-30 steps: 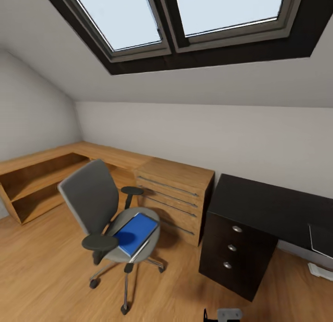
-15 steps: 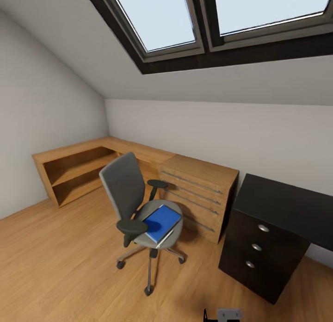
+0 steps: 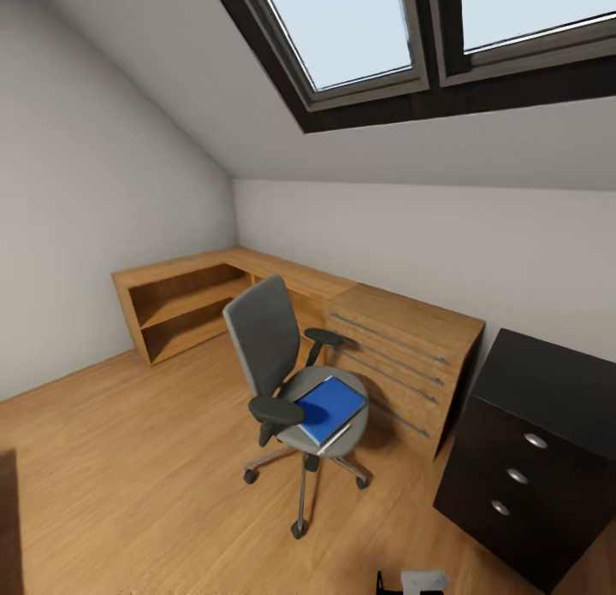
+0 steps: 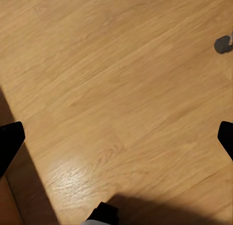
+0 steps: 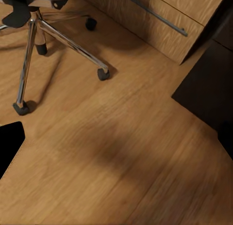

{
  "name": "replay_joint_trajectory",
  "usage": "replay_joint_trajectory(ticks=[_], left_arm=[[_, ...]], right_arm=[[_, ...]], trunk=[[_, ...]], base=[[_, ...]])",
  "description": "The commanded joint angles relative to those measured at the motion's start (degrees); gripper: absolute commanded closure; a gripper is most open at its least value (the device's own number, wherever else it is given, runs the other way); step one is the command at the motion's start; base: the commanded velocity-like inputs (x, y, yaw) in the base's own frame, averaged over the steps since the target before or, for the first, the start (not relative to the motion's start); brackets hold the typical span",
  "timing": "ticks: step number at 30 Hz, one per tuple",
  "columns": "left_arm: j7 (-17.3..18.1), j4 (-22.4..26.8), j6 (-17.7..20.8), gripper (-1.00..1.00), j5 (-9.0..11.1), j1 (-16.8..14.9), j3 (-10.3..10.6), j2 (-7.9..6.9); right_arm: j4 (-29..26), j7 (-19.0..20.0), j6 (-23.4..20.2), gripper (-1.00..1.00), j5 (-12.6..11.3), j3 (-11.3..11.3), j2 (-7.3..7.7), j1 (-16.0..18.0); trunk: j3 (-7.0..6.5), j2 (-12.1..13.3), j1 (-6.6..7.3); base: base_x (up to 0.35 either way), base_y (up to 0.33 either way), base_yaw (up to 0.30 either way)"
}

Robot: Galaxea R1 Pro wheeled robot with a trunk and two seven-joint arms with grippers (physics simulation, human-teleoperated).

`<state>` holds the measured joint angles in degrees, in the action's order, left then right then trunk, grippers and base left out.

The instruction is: In the bedroom, organize the workspace by keeping the computer under the desk, ensuring the monitor is on the desk, placing the keyboard on the desk next to the monitor, placing the mouse on the desk next to the keyboard, moving the folder from the swivel chair onto the desk next to the mouse, stacking the notebook on top of the folder with the pen on top of the notebook, and positioning the swivel chair next to the desk.

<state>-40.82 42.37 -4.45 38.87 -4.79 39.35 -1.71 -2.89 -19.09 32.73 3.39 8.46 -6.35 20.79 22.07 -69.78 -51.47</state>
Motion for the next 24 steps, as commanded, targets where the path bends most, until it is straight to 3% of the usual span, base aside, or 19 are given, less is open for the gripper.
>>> replay_joint_trajectory(ticks=[1, 14, 21, 24], left_arm=[[-0.38, 0.13, -0.47, -1.00, 0.64, -0.10, 0.44, -0.06], [-0.40, -0.03, -0.29, -1.00, 0.90, -0.13, -1.51, 0.53], [-0.33, -0.39, -0.26, -1.00, 0.91, -0.13, -2.94, 1.08], [-0.17, -2.29, -0.30, -1.00, 0.74, -0.13, -3.18, 1.71]], right_arm=[[0.03, -0.60, -0.03, -1.00, 0.38, 0.33, 0.01, 0.04], [-0.01, -0.66, -0.03, -1.00, 0.31, 0.21, 0.17, 0.04], [-0.05, -0.67, 0.53, -1.00, 0.19, 0.12, 0.48, 0.04], [-0.03, -0.68, 3.10, -1.00, 0.17, 0.12, 0.85, 0.04]], trunk=[[0.29, -0.45, -0.23], [3.15, -5.67, -3.08], [4.50, -8.48, -4.62], [5.04, -9.68, -5.28]], base=[[0.000, 0.000, 0.264], [0.000, 0.000, 0.250], [0.000, 0.000, 0.060], [0.000, 0.000, 0.008]])
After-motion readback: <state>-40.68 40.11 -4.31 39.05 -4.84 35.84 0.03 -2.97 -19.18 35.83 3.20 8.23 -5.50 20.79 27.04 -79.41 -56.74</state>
